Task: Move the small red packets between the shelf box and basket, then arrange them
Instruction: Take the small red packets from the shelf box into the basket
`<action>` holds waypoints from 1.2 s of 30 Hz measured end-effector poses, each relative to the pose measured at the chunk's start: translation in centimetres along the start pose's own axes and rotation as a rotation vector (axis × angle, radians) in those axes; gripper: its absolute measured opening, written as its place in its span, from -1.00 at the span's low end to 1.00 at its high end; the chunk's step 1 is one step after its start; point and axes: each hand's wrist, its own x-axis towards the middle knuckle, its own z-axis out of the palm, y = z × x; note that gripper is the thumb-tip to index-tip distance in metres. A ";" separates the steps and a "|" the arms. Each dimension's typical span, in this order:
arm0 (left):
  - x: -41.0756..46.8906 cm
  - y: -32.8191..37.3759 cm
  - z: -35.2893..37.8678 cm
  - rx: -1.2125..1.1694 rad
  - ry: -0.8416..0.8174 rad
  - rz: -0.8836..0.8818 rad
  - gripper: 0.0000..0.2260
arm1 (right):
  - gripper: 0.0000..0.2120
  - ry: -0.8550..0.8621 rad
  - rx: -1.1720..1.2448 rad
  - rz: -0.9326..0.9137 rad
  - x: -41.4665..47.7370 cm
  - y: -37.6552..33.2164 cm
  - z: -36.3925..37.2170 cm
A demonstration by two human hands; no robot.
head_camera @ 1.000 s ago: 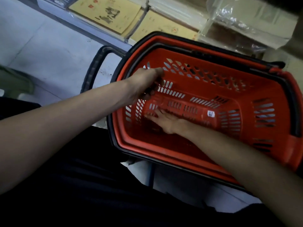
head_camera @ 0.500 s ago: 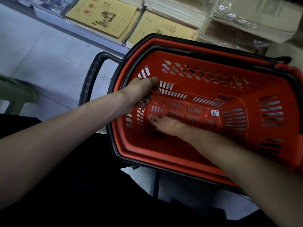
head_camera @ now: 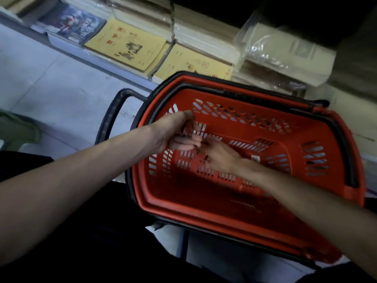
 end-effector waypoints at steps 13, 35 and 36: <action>-2.7 2.8 3.7 -0.444 -0.130 -0.015 -0.63 | -0.49 0.528 0.421 -0.028 -8.1 -3.6 -15.9; -9.9 12.4 -1.1 -0.881 -0.112 0.538 -0.85 | -0.70 0.886 0.777 -0.073 -1.6 -12.1 -28.6; -10.2 12.5 -1.1 -0.874 -0.116 0.560 -0.86 | -0.74 0.878 0.832 -0.096 -2.0 -12.1 -29.1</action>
